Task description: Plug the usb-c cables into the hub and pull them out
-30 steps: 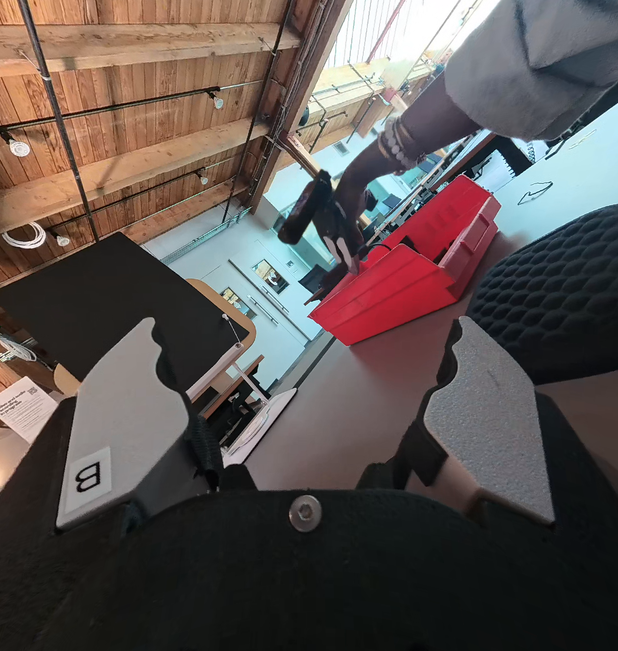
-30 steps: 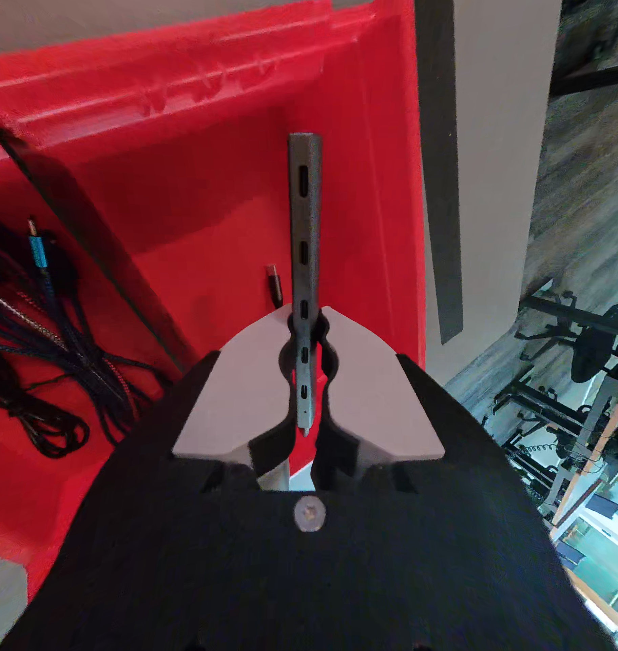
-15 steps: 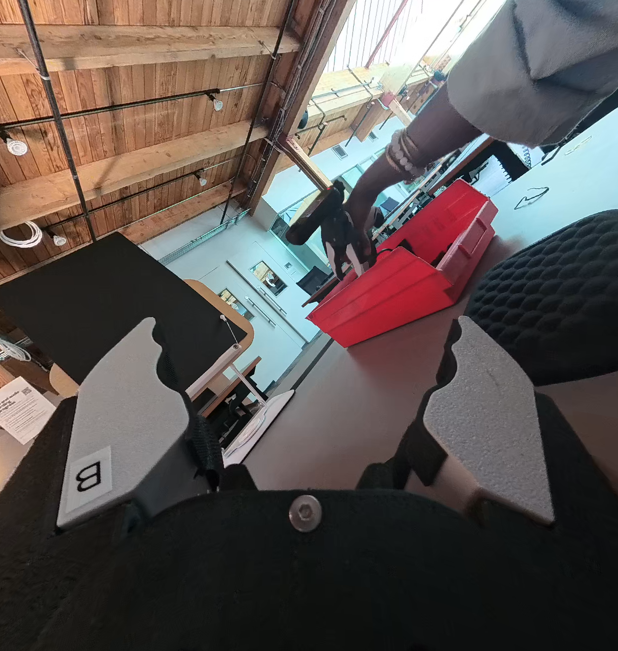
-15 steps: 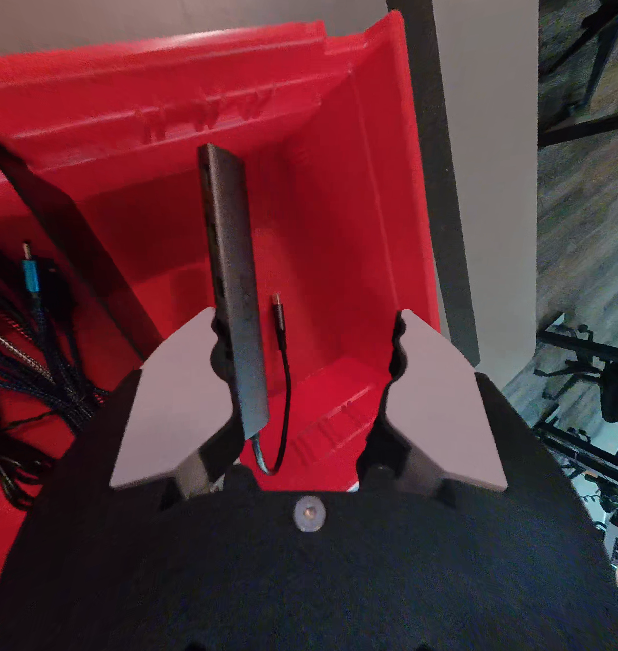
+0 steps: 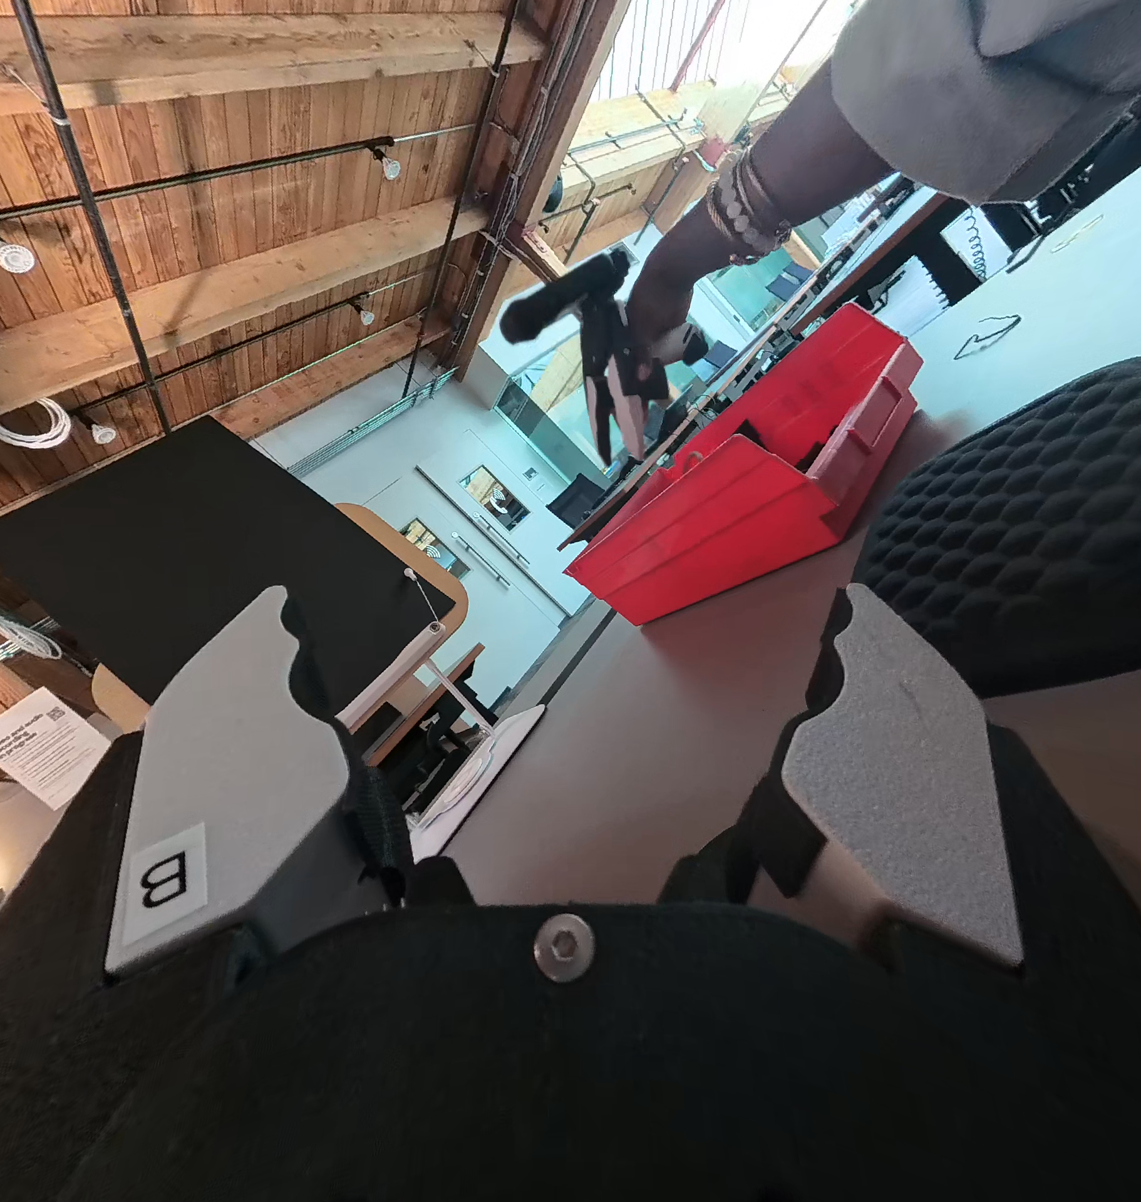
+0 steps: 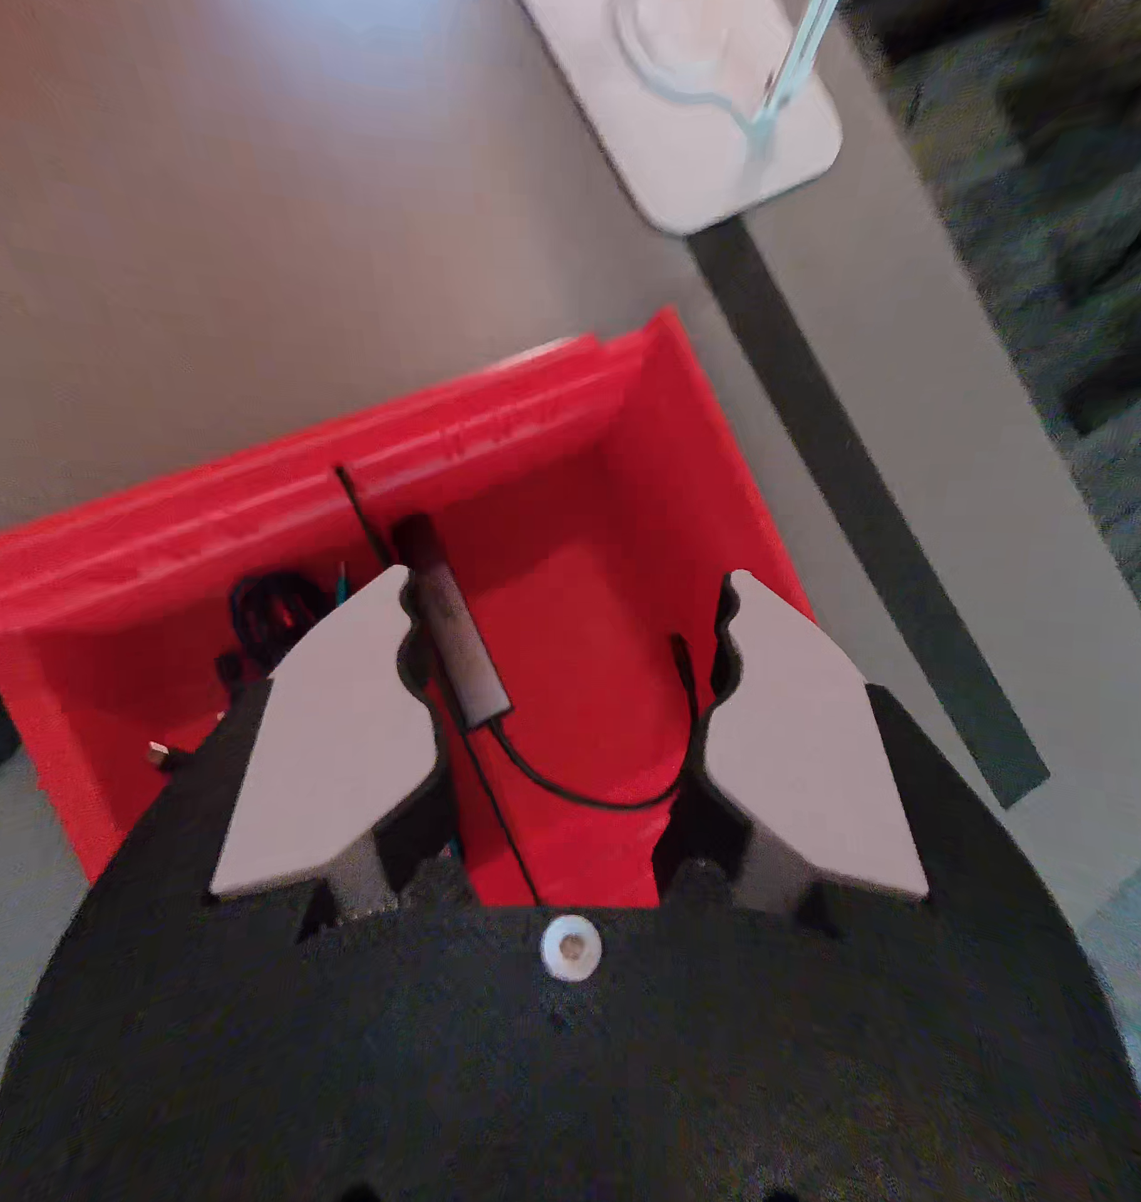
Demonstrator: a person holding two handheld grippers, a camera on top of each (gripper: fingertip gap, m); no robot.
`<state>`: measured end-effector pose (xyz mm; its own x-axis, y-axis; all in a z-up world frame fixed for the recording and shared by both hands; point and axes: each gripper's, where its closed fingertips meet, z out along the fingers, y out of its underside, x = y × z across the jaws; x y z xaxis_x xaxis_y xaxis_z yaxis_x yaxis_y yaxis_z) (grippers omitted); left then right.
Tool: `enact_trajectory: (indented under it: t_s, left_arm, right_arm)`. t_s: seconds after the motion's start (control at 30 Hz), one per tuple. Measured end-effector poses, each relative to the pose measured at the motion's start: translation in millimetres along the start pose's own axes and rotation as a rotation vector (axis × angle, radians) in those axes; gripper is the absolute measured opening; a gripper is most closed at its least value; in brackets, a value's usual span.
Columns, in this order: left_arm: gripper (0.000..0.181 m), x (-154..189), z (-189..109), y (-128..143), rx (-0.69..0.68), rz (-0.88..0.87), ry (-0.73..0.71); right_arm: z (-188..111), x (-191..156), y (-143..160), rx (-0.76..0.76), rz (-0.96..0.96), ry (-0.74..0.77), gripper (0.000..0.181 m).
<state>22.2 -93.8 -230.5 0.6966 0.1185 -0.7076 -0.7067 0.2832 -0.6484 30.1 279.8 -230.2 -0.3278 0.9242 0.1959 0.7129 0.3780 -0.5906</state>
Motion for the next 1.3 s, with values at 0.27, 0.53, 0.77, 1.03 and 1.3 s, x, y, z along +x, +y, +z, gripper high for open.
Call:
enact_trajectory:
  t_s: [0.27,0.53,0.77,1.03,1.3]
  left_arm:
    - [0.141,-3,-1,-1,0.012,-0.017,-0.009]
    - [0.141,-2,-2,-3,0.020,-0.004,-0.007]
    - [0.132,-8,-8,-13,0.059,-0.094,-0.016]
    - [0.042,-78,-53,-89,0.400,-0.331,-0.119]
    - [0.138,-165,-94,-76,0.064,-0.136,-0.343]
  right_arm:
    - [-166,-34,-139,1.293,0.092,0.152,0.145]
    - [-238,-155,-128,1.664,0.012,0.398,0.134]
    - [-237,-237,-91,1.807,-0.018,0.496,0.065]
    - [-206,-256,-62,1.593,-0.155,0.774,0.000]
    - [-181,-253,-78,1.495,-0.181,0.668,0.123]
